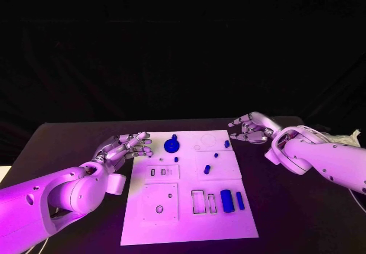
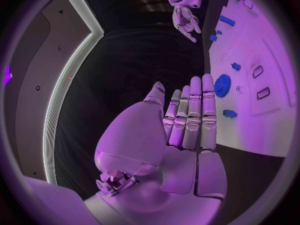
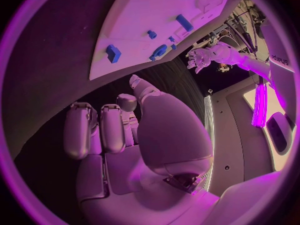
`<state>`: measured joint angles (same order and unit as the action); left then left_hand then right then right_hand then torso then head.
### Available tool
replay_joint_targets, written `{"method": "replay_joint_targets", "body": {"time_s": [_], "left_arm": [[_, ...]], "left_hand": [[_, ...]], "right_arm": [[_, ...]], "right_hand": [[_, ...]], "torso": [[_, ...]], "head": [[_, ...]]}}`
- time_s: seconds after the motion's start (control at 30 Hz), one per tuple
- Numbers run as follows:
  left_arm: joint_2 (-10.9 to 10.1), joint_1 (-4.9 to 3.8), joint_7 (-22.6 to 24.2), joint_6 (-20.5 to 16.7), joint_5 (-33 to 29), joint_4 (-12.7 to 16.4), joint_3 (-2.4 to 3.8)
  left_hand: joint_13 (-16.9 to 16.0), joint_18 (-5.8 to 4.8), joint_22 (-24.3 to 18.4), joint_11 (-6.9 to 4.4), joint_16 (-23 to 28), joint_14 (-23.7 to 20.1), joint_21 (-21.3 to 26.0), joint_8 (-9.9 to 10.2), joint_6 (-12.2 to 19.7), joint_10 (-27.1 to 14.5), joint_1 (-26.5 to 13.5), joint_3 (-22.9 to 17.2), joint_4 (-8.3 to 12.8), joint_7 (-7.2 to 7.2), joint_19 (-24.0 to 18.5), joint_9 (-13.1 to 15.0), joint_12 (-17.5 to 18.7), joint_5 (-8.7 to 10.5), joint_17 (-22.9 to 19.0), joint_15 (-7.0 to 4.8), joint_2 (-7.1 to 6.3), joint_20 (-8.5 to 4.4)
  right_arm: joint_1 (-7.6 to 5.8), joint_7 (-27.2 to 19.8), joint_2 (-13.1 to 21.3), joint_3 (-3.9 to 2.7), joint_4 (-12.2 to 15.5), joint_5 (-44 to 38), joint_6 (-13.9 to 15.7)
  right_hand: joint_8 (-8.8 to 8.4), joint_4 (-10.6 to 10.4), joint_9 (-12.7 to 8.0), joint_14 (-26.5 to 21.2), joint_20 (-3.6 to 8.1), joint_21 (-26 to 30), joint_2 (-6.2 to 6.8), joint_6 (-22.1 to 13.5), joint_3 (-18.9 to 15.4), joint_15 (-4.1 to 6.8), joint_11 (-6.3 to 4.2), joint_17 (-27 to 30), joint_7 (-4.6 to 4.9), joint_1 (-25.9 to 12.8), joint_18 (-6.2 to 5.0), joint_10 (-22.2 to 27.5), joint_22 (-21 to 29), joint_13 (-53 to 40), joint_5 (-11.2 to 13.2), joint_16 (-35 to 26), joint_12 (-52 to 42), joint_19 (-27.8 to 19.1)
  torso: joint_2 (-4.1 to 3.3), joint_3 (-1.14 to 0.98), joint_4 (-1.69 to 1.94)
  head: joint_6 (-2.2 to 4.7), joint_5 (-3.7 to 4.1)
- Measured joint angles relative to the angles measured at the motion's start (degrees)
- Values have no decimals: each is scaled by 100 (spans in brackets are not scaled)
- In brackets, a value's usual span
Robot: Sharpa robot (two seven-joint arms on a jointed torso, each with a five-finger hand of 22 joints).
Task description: Assemble the parts on the task board
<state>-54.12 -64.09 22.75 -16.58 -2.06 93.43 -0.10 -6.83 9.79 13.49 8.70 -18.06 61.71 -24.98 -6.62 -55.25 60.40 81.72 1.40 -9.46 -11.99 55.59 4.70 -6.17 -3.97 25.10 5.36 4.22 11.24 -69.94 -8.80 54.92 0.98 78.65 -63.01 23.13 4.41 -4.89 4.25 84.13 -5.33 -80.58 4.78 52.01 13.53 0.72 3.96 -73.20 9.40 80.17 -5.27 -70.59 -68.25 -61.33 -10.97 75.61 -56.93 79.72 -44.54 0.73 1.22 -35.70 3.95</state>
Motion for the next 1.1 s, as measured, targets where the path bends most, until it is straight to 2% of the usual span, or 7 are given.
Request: {"method": "replay_joint_targets", "body": {"time_s": [0.1,0.27,0.37,0.63,1.1], "left_arm": [[-37,0,26,57,1,17,0],[-53,0,62,124,3,56,1],[-54,-1,75,140,4,73,2],[-42,-1,100,144,5,105,2],[-36,-1,112,134,6,110,2]], "left_hand": [[19,0,-84,20,193,-27,146,30,9,-20,23,-6,24,-9,-168,-9,21,0,-61,27,-22,56],[44,-1,-206,41,514,-140,339,55,29,-41,23,-24,55,-28,-376,-9,53,0,-177,140,-22,142],[44,0,-220,41,542,-140,348,55,29,-41,30,-24,55,-28,-380,-9,53,0,-191,140,-15,146],[44,-1,-225,41,543,-140,347,54,29,-41,44,-40,71,-28,-380,-9,53,0,-197,140,0,146],[44,-1,-229,41,566,-140,347,54,29,-41,44,-40,71,-28,-380,-9,53,0,-200,140,0,146]], "right_arm": [[26,31,-32,4,-68,-37,-1],[57,90,-95,8,-196,-118,-49],[69,112,-139,11,-250,-163,-100],[127,116,-192,20,-330,-268,-288],[208,102,-271,29,-401,-352,-523]], "right_hand": [[0,-26,-5,0,0,0,30,0,-26,0,0,-3,0,-30,0,0,0,0,79,0,0,0],[0,-11,-7,0,0,0,30,0,-41,0,0,-3,0,-30,0,0,0,5,136,0,0,0],[0,-10,-7,0,0,0,30,0,-41,0,0,-5,0,-30,0,0,1,5,146,0,0,0],[0,-10,-7,0,0,-38,30,0,-41,0,0,-43,0,-30,0,0,-26,-19,234,27,-30,0],[0,-10,-6,0,0,-38,30,-1,-72,0,0,-43,-1,-30,0,-1,-32,-25,267,47,-30,-1]], "torso": [[-1,1,1],[2,-2,15],[2,-2,14],[2,-1,9],[3,-3,7]], "head": [[-9,1],[-15,33],[-9,9],[-42,-45],[-65,-27]]}}
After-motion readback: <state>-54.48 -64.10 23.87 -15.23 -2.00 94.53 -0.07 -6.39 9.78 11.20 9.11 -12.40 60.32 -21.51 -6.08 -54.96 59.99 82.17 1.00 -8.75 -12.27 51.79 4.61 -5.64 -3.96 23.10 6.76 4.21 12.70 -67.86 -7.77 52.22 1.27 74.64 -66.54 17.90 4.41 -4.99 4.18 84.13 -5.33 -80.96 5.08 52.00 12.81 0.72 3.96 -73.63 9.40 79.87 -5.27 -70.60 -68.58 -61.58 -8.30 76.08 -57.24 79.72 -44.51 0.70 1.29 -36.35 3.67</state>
